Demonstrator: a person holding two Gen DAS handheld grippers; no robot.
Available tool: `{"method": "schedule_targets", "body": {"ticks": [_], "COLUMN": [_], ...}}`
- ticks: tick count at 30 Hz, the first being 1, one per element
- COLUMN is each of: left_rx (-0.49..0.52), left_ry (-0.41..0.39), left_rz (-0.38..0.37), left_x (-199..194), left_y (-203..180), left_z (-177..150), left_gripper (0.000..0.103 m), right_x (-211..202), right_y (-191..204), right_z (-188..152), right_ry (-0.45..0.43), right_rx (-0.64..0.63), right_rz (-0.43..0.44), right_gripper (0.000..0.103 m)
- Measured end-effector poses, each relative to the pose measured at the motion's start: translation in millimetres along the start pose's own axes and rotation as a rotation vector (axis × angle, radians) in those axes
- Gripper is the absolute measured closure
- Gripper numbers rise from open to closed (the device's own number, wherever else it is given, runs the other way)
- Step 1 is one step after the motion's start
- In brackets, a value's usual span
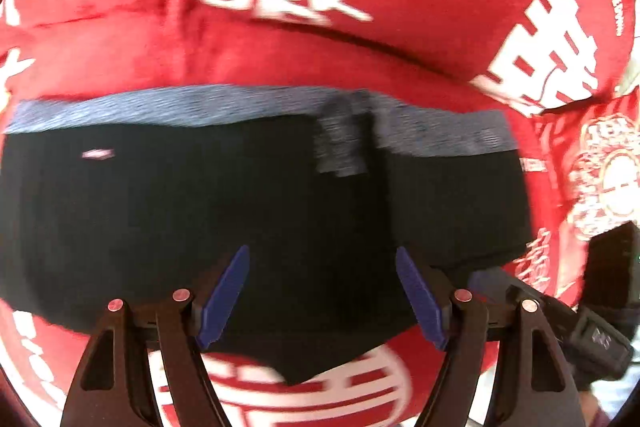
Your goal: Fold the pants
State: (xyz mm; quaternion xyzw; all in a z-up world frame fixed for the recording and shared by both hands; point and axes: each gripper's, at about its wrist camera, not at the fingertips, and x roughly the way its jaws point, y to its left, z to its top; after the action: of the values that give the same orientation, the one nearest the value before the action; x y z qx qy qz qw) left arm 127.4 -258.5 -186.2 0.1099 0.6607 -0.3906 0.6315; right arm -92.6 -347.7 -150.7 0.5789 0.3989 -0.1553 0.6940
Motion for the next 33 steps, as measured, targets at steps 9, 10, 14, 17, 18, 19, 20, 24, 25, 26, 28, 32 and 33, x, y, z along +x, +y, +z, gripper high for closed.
{"method": "schedule_targets", "body": {"ticks": [9,10,14,17,18,19,20,24,25,26,28,32,33], "left_rx": [0.054,0.061,0.086,0.125,0.113,0.088,0.049,0.069,0.081,0.088,0.095,0.116,0.113], "left_ry": [0.084,0.083,0.045,0.012,0.027,0.043,0.049,-0.016,-0.029,-0.034,-0.054,-0.096,-0.098], "left_rz": [0.052,0.043,0.062,0.145,0.162,0.156,0.146,0.204,0.210,0.205,0.194,0.187,0.186], "left_x": [49.1,47.2,23.3,17.5,19.5,22.8,22.3,9.9,7.3,5.2,-0.4,-3.3,0.4], "left_y": [-28.9,-31.1,-35.1,-28.8,-24.2,-20.1,-15.2,-19.9,-23.5,-26.4,-34.8,-52.7,-57.6], "left_z": [3.2,2.2,-5.2,-19.3,-23.6,-24.6,-26.5,-23.2,-20.1,-16.4,-6.2,10.3,14.0], "left_gripper": [0.033,0.040,0.040,0.040,0.039,0.039,0.039,0.039,0.039,0.039,0.039,0.033,0.023], "right_x": [13.0,15.3,13.3,9.9,16.2,23.1,31.9,36.4,34.3,32.3,18.2,-34.9,-44.7], "right_y": [-47.0,-49.7,-27.9,-8.8,-12.4,-18.7,-25.1,-16.8,-13.0,-9.0,5.7,24.6,26.2], "right_z": [10.0,12.7,18.8,5.5,1.8,-0.9,-2.8,3.6,4.9,4.7,7.9,28.0,38.4], "right_ry": [-0.016,-0.018,-0.014,0.030,0.052,0.071,0.088,0.114,0.135,0.157,0.188,0.044,-0.001], "right_rx": [0.291,0.309,0.217,0.119,0.132,0.148,0.151,0.085,0.062,0.039,-0.033,-0.170,-0.191], "right_rz": [0.140,0.148,0.148,0.096,0.074,0.044,0.014,-0.003,-0.013,-0.018,-0.021,-0.035,-0.076], "right_gripper": [0.066,0.097,0.099,0.099,0.099,0.099,0.099,0.096,0.091,0.087,0.077,0.077,0.077]}}
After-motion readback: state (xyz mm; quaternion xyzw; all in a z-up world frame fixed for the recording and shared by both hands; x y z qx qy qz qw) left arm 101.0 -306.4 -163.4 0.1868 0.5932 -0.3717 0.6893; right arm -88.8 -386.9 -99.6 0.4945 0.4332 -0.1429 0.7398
